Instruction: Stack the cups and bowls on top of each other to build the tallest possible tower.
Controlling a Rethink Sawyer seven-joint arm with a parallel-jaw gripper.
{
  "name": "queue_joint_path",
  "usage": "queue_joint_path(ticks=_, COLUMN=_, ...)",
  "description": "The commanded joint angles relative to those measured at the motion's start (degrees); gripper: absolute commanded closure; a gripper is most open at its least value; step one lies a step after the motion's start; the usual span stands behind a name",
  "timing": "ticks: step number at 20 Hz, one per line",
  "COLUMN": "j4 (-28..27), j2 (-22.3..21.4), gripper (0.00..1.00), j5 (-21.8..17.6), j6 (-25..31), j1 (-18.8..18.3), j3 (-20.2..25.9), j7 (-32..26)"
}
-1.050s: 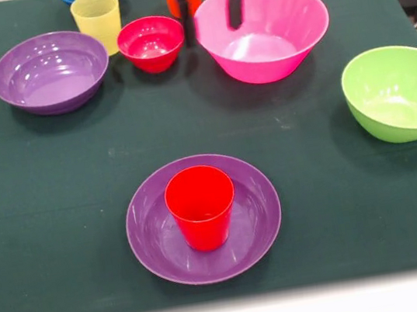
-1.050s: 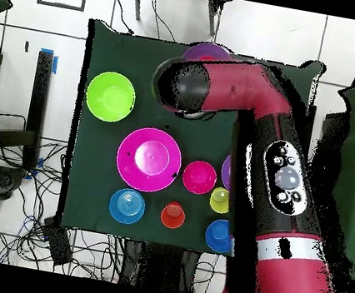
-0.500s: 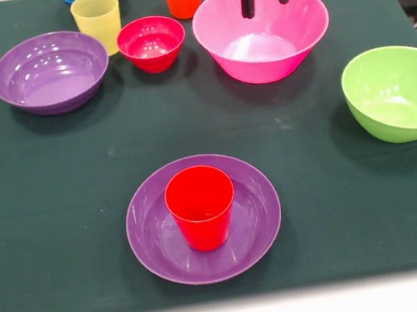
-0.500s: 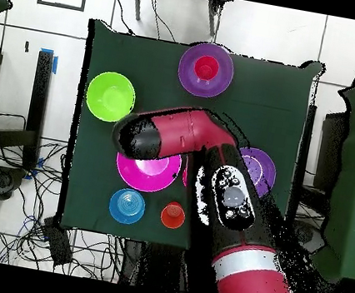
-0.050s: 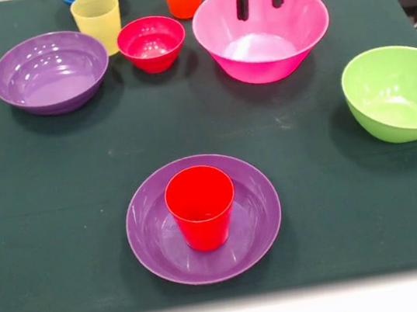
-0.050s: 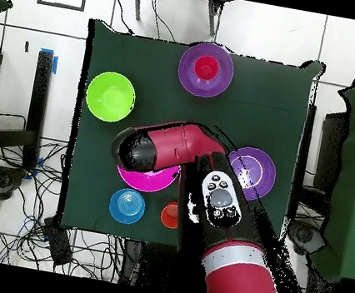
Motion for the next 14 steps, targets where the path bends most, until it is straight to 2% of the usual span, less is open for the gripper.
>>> queue_joint_path(ticks=1, j4=-2.78, j2=6.18, gripper=0.00, j5=-4.80, j6=-4.40, j1=2.18, j3=-4.79, j7=6.26)
queue_joint_path(ticks=6, j4=-6.03, j2=8.39, gripper=0.00, j5=-3.77, j6=-4.86, j1=5.53, j3=-6.93, j7=8.41)
queue_joint_path(ticks=14, j4=-7.64, j2=9.89, gripper=0.00, j5=-1.93, j6=-5.13, j1=9.14, j3=-9.69, j7=8.22)
